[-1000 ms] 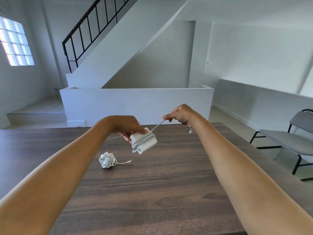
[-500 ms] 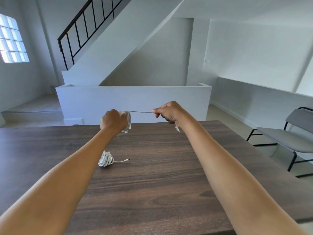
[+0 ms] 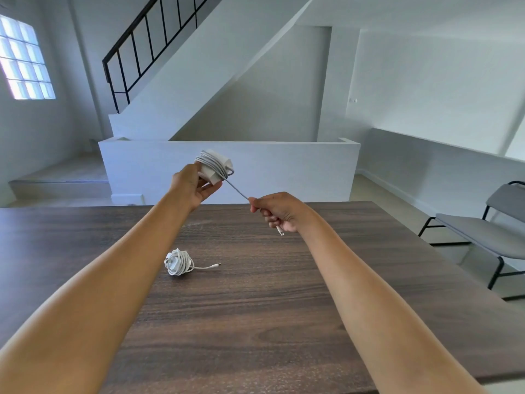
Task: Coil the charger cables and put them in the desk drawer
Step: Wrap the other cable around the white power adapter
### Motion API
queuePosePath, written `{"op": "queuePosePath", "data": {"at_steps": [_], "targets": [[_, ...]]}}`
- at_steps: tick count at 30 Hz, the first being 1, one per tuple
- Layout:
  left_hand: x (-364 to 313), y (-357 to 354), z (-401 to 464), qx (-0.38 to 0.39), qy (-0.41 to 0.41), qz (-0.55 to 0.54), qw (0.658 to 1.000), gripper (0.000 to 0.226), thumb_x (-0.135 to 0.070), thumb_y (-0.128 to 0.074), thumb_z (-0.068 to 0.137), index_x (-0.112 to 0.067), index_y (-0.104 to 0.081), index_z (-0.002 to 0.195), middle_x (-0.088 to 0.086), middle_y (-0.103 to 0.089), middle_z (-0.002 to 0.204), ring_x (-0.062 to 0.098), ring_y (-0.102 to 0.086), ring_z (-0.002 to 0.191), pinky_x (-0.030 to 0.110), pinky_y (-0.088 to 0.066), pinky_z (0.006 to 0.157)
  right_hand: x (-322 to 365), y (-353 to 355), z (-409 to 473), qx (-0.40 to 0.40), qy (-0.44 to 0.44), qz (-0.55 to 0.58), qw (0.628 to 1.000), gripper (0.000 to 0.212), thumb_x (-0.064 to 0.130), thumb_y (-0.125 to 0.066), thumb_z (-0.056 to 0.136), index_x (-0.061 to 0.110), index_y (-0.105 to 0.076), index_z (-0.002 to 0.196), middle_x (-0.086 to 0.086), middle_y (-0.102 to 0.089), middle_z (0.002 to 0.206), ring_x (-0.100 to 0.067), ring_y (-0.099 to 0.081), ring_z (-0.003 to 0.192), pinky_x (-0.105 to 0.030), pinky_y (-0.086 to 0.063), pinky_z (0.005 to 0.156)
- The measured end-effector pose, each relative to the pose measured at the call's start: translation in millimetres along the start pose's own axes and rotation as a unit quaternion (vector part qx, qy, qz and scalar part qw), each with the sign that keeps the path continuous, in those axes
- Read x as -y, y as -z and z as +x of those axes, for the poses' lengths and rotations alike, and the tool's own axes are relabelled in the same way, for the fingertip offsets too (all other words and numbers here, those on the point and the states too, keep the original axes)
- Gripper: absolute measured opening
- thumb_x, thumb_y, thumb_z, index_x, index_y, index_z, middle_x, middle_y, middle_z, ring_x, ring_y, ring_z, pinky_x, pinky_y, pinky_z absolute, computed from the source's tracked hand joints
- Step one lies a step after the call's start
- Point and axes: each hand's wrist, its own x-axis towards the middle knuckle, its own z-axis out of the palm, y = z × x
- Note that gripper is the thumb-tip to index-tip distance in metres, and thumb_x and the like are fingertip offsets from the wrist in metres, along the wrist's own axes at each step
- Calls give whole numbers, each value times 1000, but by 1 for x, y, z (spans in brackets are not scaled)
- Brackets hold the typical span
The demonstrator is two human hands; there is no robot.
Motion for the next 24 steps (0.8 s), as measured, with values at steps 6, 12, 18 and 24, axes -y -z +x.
{"op": "queuePosePath", "data": {"at_steps": [6,12,18,24], "targets": [[5,0,-8,91,39,-8,995,22,-15,-46,97,-2,-55,111,11,-62,90,19,-64,75,26,-58,54,-7,10,3,2,12,-22,1000,26,26,-65,89,10,-67,70,4,-45,48,-8,-33,45,-21,-25,48],[-3,-5,-14,154,54,40,986,20,-12,-41,93,-11,-59,85,3,-55,75,11,-54,48,18,-47,43,-2,25,-1,-1,53,-37,998,21,23,-67,88,9,-69,73,3,-48,53,-6,-40,47,-16,-37,49],[0,2,-20,224,69,147,961,24,-30,-45,98,-13,-61,93,2,-59,69,9,-55,46,15,-46,40,2,43,-6,-25,49,-30,998,18,20,-69,86,5,-71,77,-1,-48,55,-8,-40,49,-19,-41,52],[7,-1,-28,264,80,144,950,36,-43,-47,94,-10,-61,95,4,-64,66,10,-61,49,18,-52,42,3,46,-10,-54,37,-16,998,19,19,-70,86,6,-70,73,1,-48,50,-10,-38,48,-20,-39,51]]}}
